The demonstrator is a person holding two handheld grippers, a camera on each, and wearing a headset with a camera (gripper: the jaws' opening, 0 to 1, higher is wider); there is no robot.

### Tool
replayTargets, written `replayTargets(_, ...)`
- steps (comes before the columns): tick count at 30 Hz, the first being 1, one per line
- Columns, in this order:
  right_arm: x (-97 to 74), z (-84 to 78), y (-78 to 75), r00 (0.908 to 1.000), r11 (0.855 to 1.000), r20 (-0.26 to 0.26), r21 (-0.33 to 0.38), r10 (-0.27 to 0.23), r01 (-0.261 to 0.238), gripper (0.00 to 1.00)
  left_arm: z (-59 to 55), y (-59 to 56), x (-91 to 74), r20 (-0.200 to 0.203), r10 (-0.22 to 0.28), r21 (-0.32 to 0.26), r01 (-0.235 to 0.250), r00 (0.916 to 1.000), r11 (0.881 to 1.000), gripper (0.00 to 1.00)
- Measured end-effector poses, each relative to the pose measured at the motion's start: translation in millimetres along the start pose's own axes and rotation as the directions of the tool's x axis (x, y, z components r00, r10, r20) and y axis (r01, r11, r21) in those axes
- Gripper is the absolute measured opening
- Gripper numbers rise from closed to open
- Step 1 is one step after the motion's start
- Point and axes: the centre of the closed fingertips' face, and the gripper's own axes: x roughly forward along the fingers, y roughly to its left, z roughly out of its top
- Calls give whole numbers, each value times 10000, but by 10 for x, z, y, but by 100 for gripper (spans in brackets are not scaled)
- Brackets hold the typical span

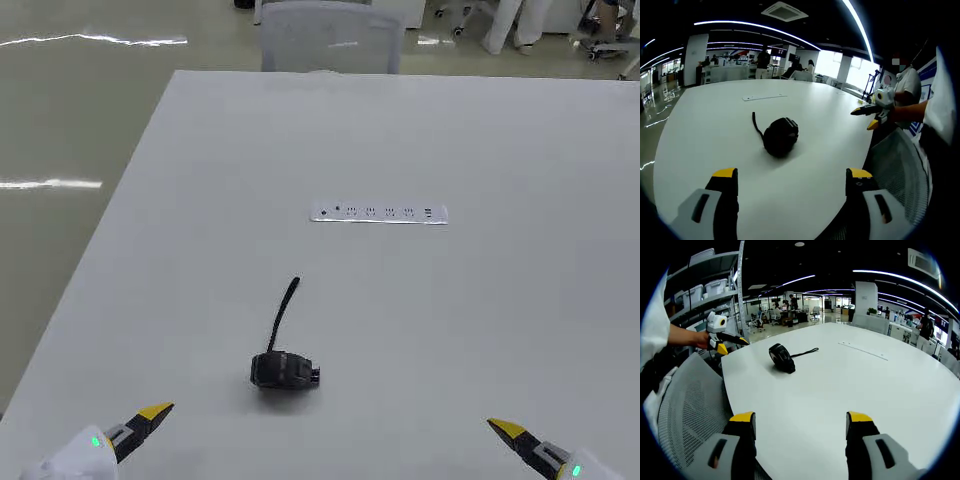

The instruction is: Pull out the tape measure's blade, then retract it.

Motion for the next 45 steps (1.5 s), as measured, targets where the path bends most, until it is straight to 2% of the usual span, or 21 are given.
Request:
replayTargets(10,33,27,8,9996,9997,171,95,204,-205,70,3,32,43,-103,-57,123,58,9999,9999,85)
replayTargets(24,88,53,-60,9995,9993,102,198,302,-304,67,135,73,309,-195,-302,479,311,9994,9984,82)
replayTargets(31,121,72,-94,9993,9991,64,216,356,-357,67,249,111,448,-29,-423,547,424,9991,9976,80)
replayTargets(45,241,121,-182,9984,9982,82,207,555,-556,66,292,213,595,-195,-658,798,672,9976,9945,80)
